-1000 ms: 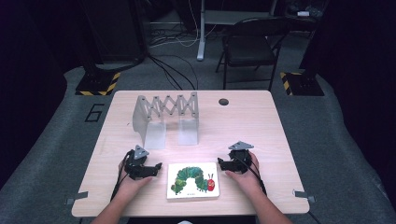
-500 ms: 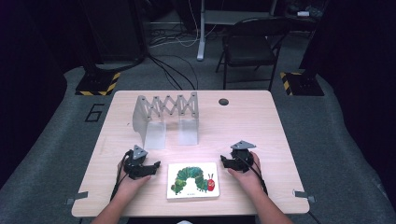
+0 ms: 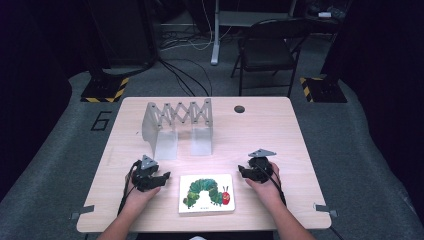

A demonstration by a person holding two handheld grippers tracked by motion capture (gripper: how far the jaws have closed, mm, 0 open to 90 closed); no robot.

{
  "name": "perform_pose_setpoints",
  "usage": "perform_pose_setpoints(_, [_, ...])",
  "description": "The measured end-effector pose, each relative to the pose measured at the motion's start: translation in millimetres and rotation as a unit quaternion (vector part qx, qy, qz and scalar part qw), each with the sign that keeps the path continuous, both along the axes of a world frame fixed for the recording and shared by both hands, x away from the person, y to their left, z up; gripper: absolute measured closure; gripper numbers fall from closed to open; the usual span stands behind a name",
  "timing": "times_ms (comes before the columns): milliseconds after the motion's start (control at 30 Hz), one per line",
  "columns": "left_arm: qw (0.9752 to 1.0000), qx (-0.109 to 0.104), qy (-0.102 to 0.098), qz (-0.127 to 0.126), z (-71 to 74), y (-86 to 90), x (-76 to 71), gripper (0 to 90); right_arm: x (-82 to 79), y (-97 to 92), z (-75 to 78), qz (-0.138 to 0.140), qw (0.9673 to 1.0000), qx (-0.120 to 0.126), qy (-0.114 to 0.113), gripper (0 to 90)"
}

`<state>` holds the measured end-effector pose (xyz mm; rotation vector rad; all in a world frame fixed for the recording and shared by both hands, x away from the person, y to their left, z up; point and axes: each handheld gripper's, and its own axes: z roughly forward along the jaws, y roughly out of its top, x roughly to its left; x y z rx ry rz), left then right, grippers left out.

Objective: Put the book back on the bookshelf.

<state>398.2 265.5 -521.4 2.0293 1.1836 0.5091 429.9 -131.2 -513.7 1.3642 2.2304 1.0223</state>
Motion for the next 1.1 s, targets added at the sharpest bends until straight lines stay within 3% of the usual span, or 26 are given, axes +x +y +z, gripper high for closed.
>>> perform_pose_setpoints(233, [0.9999, -0.003, 0.007, -0.009, 6.2, -1.4, -3.1, 44.9, -1.7, 3.3, 8.1, 0.015, 0.9998, 0.015, 0.007, 51.1])
perform_pose_setpoints(400, [0.9995, -0.019, 0.02, -0.012, 10.6, -2.1, -6.6, 45.2, -2.9, 4.9, 11.4, 0.021, 0.9996, 0.016, 0.009, 51.2])
perform_pose_setpoints(433, [0.9995, -0.024, 0.015, -0.012, 11.0, -3.2, -7.5, 45.4, -3.6, 4.6, 14.2, 0.028, 0.9994, 0.016, 0.011, 51.2])
perform_pose_setpoints(733, [0.9973, -0.053, 0.021, -0.045, 25.2, -9.7, -24.7, 47.1, -9.8, 7.2, 29.2, 0.04, 0.9989, 0.026, 0.001, 52.7])
perform_pose_setpoints(867, [0.9974, -0.046, 0.019, -0.053, 33.2, -16.3, -32.2, 46.8, -12.6, 14.8, 37.1, 0.052, 0.9983, 0.024, -0.004, 51.7])
perform_pose_setpoints(1033, [0.9966, -0.047, 0.024, -0.063, 44.5, -20.9, -42.8, 47.0, -14.5, 26.1, 50.3, 0.076, 0.9962, 0.03, 0.028, 50.5])
perform_pose_setpoints(1100, [0.9962, -0.044, 0.03, -0.069, 46.3, -21.7, -48.5, 47.0, -17.1, 31.1, 53.6, 0.092, 0.9952, 0.016, 0.027, 50.5])
